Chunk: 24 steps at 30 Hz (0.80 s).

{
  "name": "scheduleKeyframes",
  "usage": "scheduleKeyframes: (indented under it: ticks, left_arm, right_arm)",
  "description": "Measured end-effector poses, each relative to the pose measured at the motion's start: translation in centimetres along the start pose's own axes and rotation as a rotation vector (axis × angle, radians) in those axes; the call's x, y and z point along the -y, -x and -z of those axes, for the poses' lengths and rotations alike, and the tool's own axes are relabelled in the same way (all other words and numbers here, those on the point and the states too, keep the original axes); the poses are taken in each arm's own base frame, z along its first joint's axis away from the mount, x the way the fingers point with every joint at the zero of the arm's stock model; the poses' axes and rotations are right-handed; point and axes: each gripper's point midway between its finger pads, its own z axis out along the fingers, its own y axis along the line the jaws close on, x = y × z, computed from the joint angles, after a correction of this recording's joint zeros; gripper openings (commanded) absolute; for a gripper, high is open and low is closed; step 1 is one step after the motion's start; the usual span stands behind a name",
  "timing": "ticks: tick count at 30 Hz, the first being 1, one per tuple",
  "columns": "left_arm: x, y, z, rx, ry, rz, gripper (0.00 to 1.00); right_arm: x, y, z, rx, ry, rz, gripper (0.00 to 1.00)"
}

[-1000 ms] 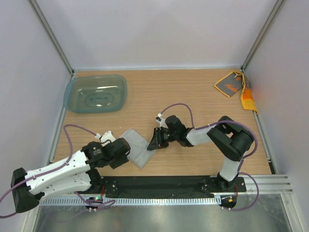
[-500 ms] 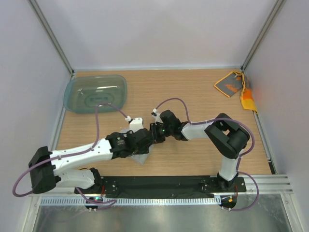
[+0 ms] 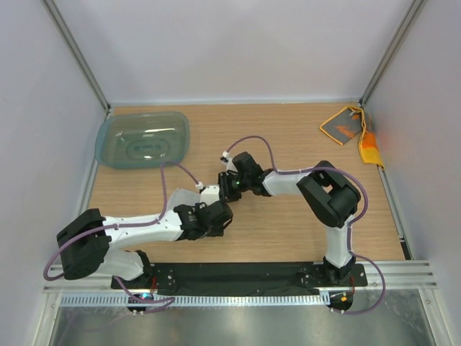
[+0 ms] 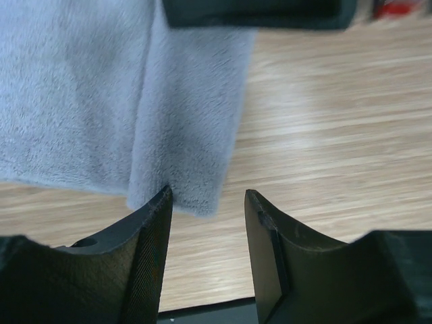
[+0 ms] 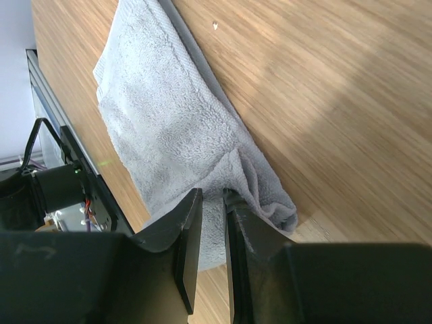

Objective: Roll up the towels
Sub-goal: Roll the towel

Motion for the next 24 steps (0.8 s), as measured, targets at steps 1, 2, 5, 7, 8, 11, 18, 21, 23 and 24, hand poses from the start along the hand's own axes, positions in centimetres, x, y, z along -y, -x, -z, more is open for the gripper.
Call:
scheduleKeyframes:
  ticks: [1, 2, 5, 7, 8, 11, 18, 21, 23, 24]
  left_arm:
    - [-0.6, -0.6, -0.3, -0.012, 0.013, -0.006, 0.48]
    - [-1.1, -1.1, -0.5, -0.018, 0.022, -0.01, 0.48]
    - [-1.5, -1.6, -0.9, -0.022, 0.029, -0.012, 0.49]
    - [-1.3, -1.5, -0.9, -0.018, 0.023, -0.01, 0.48]
    - [-1.3, -1.5, -0.9, -0.019, 0.023, -0.011, 0.48]
    - [-1.3, -1.5, -0.8, -0.019, 0.02, -0.015, 0.48]
    - [1.5, 1.5, 1.1, 0.031, -0.059, -0.01, 0.5]
    - [2.5, 2.7, 1.7, 0.059, -0.083, -0.014, 0.5]
    - [2.4, 2.9, 1.8, 0.065, -0.078, -0.021, 0.5]
    - [2.2, 2.8, 1.6, 0.064, -0.066, -0.027, 0.5]
  right_arm:
    - [0.0, 0.1, 0.0, 0.0, -0.001, -0.001, 0.27]
    - [0.1, 0.2, 0.1, 0.0, 0.0, -0.002, 0.27]
    - [0.1, 0.2, 0.1, -0.006, -0.001, -0.004, 0.27]
    - [0.2, 0.2, 0.1, -0.006, -0.002, -0.004, 0.27]
    - [0.2, 0.2, 0.1, -0.006, -0.002, -0.003, 0.27]
    - [0.2, 0.2, 0.1, -0.007, -0.002, -0.003, 0.27]
    - [0.2, 0.2, 0.1, -0.008, -0.003, 0.0, 0.27]
    - [0.2, 0.1, 0.1, -0.009, -0.002, -0.001, 0.27]
    - [0.2, 0.1, 0.1, -0.009, -0.002, -0.001, 0.27]
    - [0.2, 0.1, 0.1, -0.01, -0.001, -0.001, 0.27]
